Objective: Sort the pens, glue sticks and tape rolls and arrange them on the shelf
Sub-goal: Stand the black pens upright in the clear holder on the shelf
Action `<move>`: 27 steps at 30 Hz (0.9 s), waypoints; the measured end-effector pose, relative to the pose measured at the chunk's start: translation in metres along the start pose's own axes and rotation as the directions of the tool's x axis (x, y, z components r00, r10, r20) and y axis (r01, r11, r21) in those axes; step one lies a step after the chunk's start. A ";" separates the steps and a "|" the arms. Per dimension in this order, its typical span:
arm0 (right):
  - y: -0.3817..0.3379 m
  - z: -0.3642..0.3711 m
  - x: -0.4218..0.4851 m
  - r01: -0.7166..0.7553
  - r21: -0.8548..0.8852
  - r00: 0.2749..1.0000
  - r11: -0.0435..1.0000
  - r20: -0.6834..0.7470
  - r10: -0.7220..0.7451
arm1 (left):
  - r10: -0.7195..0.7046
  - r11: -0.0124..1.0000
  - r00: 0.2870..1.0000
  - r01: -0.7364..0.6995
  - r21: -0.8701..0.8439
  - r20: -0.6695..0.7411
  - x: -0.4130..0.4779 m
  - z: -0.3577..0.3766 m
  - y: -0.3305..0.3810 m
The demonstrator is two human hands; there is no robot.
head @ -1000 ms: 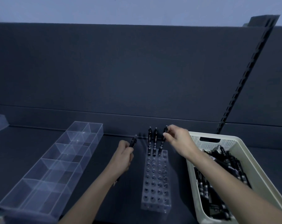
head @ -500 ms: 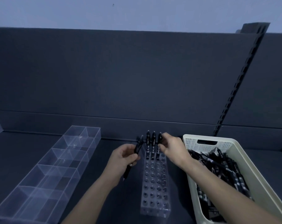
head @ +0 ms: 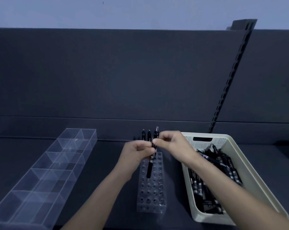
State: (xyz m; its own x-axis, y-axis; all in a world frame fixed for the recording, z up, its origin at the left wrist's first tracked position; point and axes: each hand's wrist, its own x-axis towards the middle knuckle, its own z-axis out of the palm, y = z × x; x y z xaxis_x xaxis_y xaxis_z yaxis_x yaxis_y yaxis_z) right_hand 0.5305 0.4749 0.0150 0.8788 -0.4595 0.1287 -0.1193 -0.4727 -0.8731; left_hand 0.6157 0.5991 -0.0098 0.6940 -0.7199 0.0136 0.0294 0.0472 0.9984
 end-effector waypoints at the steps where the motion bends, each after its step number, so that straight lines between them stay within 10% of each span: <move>1: 0.001 -0.002 0.002 0.005 -0.031 1.000 1.000 -0.025 -0.005 | 0.002 0.999 1.000 -0.002 0.036 0.011 0.001 0.002 0.000; 8: 0.017 -0.032 0.016 -0.094 -0.094 0.947 0.991 -0.316 0.060 | 0.012 0.598 0.984 -0.148 0.788 0.175 0.005 -0.018 -0.034; 27: 0.038 0.005 0.023 -0.105 -0.455 0.989 0.884 -0.144 0.043 | -0.100 0.472 0.947 -0.224 0.853 0.304 0.013 -0.020 -0.049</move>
State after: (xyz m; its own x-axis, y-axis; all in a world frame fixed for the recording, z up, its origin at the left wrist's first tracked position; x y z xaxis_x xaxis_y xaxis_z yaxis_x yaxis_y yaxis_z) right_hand 0.5485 0.4495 -0.0176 0.7973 -0.5828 0.1570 -0.4077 -0.7119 -0.5718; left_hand 0.6376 0.6007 -0.0601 0.4354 -0.8974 -0.0707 -0.7551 -0.4069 0.5141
